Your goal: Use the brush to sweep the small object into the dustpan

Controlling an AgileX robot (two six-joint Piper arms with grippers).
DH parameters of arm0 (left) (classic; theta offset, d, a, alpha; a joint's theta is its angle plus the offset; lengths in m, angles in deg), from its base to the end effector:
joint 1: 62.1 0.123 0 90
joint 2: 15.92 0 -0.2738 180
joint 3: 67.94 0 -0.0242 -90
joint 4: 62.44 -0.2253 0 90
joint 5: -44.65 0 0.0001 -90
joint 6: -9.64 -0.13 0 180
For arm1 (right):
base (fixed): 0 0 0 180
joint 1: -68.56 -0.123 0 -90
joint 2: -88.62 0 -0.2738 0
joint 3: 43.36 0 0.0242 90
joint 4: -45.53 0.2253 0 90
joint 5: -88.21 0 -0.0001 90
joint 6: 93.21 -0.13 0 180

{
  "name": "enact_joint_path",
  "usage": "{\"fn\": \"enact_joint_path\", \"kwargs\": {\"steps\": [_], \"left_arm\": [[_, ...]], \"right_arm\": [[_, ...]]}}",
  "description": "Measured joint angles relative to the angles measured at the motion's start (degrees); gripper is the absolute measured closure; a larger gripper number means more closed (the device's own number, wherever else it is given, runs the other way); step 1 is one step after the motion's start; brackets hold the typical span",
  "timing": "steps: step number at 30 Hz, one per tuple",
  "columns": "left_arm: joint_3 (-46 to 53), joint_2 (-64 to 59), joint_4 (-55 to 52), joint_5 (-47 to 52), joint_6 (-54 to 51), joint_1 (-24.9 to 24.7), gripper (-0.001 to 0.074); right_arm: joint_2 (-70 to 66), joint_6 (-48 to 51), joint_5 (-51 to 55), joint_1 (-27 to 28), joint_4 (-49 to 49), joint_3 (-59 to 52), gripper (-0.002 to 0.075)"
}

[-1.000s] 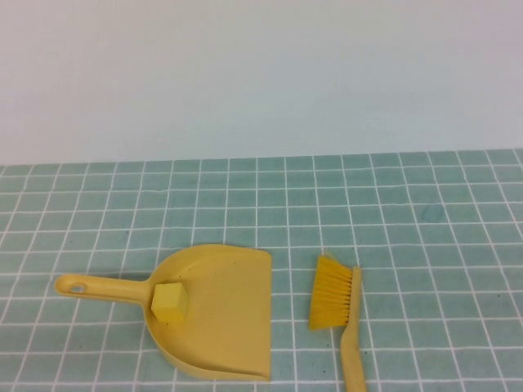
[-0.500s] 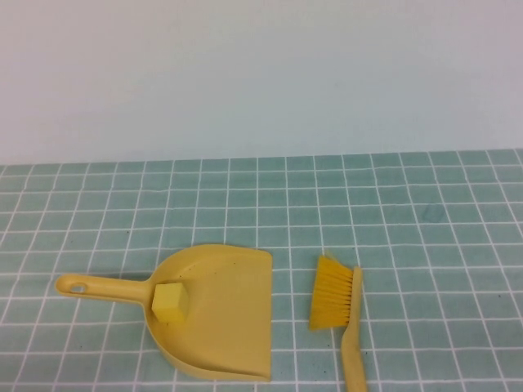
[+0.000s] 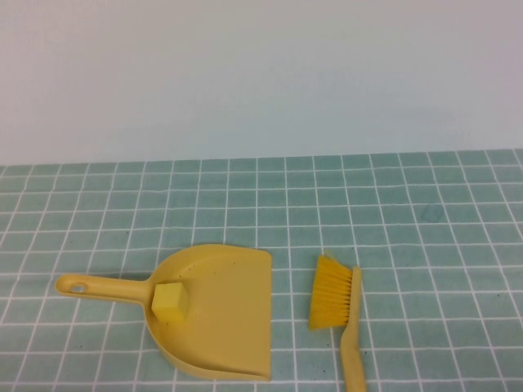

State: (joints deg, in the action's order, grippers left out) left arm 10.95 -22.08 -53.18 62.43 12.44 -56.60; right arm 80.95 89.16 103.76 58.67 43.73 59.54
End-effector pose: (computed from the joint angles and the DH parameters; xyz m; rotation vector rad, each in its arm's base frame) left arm 0.0771 0.0010 0.1675 -0.2319 1.7772 -0.1207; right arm 0.0777 0.0124 0.1808 -0.2072 1.7389 0.0664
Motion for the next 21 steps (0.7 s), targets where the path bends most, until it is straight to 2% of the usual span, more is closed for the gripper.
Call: {"fn": "enact_joint_path", "kwargs": {"steps": [11,21], "left_arm": [[0.00,-0.12,0.00,-0.26,0.00,0.00,0.0735],[0.00,-0.18,0.00,-0.26,0.00,0.00,0.0735]], "right_arm": [[0.09,0.44,0.01,3.82,0.52,-1.31,0.0727],[0.09,0.56,1.68,3.94,0.33,-1.31,0.0727]]}}
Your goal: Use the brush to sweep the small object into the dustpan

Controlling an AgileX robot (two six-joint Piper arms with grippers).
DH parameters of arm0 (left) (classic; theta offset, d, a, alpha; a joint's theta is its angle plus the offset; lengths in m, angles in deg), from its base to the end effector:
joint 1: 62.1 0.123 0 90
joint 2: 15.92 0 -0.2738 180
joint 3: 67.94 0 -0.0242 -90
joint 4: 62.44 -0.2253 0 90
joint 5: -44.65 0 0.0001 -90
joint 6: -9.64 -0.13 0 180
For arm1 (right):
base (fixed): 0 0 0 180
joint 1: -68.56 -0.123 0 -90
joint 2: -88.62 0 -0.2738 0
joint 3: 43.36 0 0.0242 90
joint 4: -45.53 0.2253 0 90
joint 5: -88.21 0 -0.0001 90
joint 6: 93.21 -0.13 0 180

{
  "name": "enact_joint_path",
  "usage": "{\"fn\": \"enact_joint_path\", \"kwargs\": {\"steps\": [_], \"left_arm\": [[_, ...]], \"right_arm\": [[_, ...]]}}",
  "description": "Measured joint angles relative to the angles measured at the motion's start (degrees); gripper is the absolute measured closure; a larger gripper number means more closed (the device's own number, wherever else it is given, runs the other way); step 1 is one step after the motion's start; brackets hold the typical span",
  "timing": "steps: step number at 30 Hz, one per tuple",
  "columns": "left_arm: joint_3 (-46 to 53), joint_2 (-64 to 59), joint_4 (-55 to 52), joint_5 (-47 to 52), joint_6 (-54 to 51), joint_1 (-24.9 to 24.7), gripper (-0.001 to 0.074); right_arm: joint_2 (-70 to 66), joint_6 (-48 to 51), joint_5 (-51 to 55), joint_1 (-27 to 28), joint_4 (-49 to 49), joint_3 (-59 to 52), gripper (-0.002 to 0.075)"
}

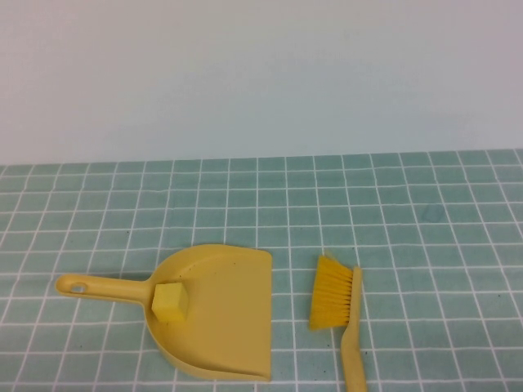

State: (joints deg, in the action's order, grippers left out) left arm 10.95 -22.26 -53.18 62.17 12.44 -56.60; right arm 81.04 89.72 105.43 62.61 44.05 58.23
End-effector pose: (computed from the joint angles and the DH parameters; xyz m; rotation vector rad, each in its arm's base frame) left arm 0.0774 0.0011 0.1678 -0.2324 1.7758 -0.1202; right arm 0.0779 0.0071 0.1692 -0.1562 1.7945 0.0131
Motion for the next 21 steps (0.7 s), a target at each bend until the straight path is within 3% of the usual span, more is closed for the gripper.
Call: {"fn": "enact_joint_path", "kwargs": {"steps": [21], "left_arm": [[0.00,0.00,-0.12,0.00,0.00,0.00,0.0735]], "right_arm": [[0.00,0.00,3.54,0.00,-0.36,0.10,0.0727]]}}
